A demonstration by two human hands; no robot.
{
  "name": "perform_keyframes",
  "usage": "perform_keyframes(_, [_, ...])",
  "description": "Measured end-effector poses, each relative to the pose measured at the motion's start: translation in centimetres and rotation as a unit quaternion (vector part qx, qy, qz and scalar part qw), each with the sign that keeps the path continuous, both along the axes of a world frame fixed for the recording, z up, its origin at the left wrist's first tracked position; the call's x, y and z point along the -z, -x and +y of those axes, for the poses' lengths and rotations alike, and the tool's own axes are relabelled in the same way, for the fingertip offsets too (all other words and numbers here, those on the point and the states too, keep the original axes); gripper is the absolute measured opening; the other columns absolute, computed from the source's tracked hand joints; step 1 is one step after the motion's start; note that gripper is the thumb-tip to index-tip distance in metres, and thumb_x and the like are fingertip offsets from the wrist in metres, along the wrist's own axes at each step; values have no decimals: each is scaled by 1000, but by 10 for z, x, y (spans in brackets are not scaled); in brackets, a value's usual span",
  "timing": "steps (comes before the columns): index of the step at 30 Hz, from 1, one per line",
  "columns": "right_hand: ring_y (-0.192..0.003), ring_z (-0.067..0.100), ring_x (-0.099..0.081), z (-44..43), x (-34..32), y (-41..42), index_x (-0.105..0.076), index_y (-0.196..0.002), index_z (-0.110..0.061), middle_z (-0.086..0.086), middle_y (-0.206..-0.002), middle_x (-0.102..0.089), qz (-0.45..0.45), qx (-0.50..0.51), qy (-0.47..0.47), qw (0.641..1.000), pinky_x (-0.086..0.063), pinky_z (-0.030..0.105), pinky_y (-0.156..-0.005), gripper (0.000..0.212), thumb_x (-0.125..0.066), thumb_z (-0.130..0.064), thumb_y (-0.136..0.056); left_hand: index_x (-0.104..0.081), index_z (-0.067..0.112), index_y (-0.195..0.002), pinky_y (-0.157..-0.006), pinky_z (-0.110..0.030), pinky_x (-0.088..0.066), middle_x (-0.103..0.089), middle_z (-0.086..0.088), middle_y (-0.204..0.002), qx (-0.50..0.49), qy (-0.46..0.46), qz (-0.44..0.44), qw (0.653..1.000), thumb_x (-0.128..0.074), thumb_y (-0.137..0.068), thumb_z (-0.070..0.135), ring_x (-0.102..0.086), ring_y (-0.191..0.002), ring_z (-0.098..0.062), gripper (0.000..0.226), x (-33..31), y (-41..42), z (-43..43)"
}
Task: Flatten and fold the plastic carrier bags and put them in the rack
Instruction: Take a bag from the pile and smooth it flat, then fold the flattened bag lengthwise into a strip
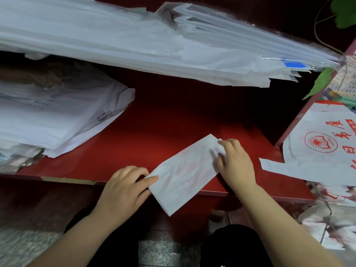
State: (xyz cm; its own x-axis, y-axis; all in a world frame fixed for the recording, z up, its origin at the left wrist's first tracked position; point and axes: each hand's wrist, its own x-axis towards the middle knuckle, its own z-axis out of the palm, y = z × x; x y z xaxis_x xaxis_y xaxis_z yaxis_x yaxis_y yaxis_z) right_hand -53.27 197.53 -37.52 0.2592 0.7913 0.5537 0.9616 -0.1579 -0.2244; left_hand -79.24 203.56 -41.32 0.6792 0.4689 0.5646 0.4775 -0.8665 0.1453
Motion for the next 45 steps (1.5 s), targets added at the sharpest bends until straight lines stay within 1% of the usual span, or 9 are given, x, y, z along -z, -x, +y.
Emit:
perform_keyframes(3, [-96,20,-63,-33,13,24,-52,-116,-10,8,-117,-61,88,-105,-12,991,-47,24,-78,44,-50,-31,-77,-56,24,-95,-56,-23,-39,-42,9,-82,-20,-45,-73,996,-45,-75,23,-40,-72,-13,22,7,-8,-5])
perform_keyframes(6, [-131,1,-24,-59,26,44,-29,-132,-27,-2,-141,-36,93,-205,95,970,-17,27,-111,69,-53,-47,-70,-74,13,-75,-52,-22,-36,-55,2,-60,-59,-65,-101,991,-47,-76,20,-37,-67,-13,28,8,-14,-11])
perform_keyframes(13, [-113,19,-59,-49,35,42,-42,-118,-23,-2,-121,-62,-209,-142,118,960,-41,52,-90,97,-83,-55,-35,-67,12,-53,-75,-30,-32,-66,-8,-74,-91,-101,-118,984,-49,-71,17,-45,-83,-22,25,4,-26,-29])
perform_keyframes(18, [-109,27,-61,-42,37,27,-42,-118,-23,0,-117,-64,-228,-128,90,961,-43,50,-93,84,-78,-49,-47,-58,9,-56,-104,-27,-27,-69,-13,-100,18,-19,-77,997,-47,-70,19,-49,-108,-17,20,10,-39,-28])
perform_keyframes(24, [-103,12,-55,-56,47,18,-52,-100,-27,-3,-101,-71,-22,-176,-67,982,-20,33,-106,24,-48,-24,-76,-46,21,-93,-101,-14,-25,-69,-1,-101,76,62,-42,994,-44,-64,22,-49,-105,-8,29,9,-52,-34])
perform_keyframes(29, [-112,7,-50,-64,53,15,-56,-99,-30,-11,-106,-64,102,-175,-79,976,-14,24,-110,24,-50,-21,-77,-49,26,-110,-100,-7,-17,-67,4,-107,71,98,-28,992,-53,-67,22,-49,-104,-4,44,8,-44,-27])
perform_keyframes(35, [-116,-17,-42,-67,53,19,-57,-104,-36,-49,-107,-49,209,-156,-57,964,-8,18,-112,27,-52,-38,-77,-53,31,-107,-96,2,-15,-66,11,-99,37,168,-110,979,-49,-71,34,-48,-101,-1,36,4,-46,-19])
perform_keyframes(42, [-87,-16,-51,-60,40,34,-57,-66,-39,-40,-78,-55,315,-58,-96,942,-12,5,-101,15,-48,-51,-66,-62,33,-86,-97,3,-5,-54,32,-67,-69,209,-217,951,-48,-69,53,-42,-91,30,30,-1,-63,-29])
perform_keyframes(45, [-75,-8,-52,-53,35,41,-56,-80,-35,-15,-60,-54,330,-27,-105,938,-20,18,-102,15,-53,-43,-68,-61,25,-104,-98,0,-3,-61,20,-65,-120,236,-224,938,-67,-73,39,-55,-88,10,34,-4,-69,-32])
